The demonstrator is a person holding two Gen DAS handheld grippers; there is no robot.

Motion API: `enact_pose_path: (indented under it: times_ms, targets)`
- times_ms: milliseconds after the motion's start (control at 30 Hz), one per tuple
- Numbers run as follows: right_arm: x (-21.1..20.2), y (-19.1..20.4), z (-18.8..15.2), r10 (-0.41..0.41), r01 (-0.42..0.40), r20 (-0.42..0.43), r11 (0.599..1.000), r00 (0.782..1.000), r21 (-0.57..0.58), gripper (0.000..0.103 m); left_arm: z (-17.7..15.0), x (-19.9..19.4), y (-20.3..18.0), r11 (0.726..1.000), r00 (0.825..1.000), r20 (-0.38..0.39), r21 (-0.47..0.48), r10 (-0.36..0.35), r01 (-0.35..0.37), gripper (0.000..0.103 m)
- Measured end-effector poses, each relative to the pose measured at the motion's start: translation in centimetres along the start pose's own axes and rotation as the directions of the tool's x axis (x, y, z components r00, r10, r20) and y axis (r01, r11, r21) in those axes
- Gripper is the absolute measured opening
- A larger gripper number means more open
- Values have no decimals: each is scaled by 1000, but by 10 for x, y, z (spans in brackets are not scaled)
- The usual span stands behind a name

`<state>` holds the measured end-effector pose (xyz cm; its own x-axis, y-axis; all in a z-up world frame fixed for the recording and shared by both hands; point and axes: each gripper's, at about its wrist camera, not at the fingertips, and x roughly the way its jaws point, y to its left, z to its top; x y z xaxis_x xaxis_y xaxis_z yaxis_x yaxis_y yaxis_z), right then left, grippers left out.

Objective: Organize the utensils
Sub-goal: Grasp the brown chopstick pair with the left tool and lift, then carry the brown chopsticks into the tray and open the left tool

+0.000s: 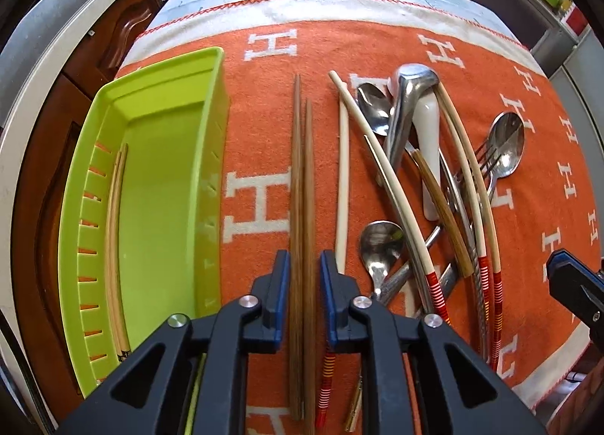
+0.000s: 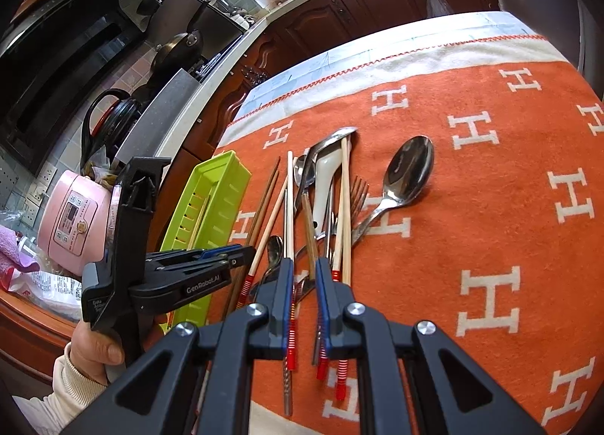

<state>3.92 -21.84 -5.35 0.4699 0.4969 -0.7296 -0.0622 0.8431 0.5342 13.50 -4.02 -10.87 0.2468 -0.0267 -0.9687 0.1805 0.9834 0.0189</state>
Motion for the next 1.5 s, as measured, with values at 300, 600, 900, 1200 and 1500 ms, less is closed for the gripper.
enact_pose_path:
  times_ms: [300, 600, 900, 1200, 1500]
  targets:
    - [-3, -1, -1, 12, -12, 6, 1000, 1000, -5, 12, -7, -10, 6, 990, 995, 21, -98, -98, 100, 10]
    - [0, 1, -5, 19, -19, -15, 1000, 1000, -10, 12, -20, -52, 21, 978, 982, 109, -125, -153, 166, 10]
    - [9, 16, -10, 12, -15, -47, 999, 999, -48, 12, -35, -100, 54, 969, 965, 193, -139, -174, 203, 10]
    - [21, 30, -18, -8, 2, -84, 997, 996, -79, 12, -45, -140, 109, 977, 952, 306, -194, -22, 85, 10]
    - [32, 45, -25, -50, 36, -120, 993, 992, -116, 12, -50, -84, 125, 978, 977, 212, -209, 28, 17, 11]
